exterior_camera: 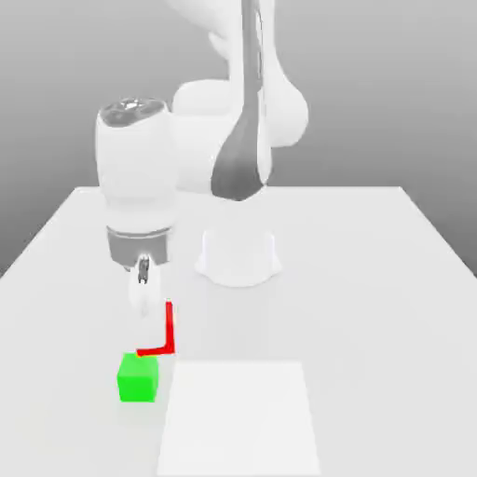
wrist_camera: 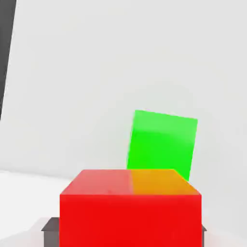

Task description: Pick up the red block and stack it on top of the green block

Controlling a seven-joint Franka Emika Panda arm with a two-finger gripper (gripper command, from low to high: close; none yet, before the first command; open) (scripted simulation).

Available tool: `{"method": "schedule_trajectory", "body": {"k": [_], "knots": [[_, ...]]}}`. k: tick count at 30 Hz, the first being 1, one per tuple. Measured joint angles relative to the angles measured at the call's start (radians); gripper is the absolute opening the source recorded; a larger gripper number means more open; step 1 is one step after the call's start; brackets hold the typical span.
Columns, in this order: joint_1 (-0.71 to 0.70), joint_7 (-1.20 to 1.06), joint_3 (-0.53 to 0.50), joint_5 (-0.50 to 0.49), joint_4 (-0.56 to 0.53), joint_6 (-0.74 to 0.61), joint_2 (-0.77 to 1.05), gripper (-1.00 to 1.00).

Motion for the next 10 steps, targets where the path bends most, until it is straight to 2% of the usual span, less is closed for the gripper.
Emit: {"method": "schedule_trajectory", "body": {"k": [7, 8, 10], "knots": [[-0.024, 0.004, -0.014, -0.033, 0.001, 0.198, 0.199, -1.00], [-0.023, 0.006, -0.014, -0.035, 0.001, 0.216, 0.218, 1.00], [-0.023, 0.006, -0.014, -0.035, 0.001, 0.216, 0.218, 1.00]]}}
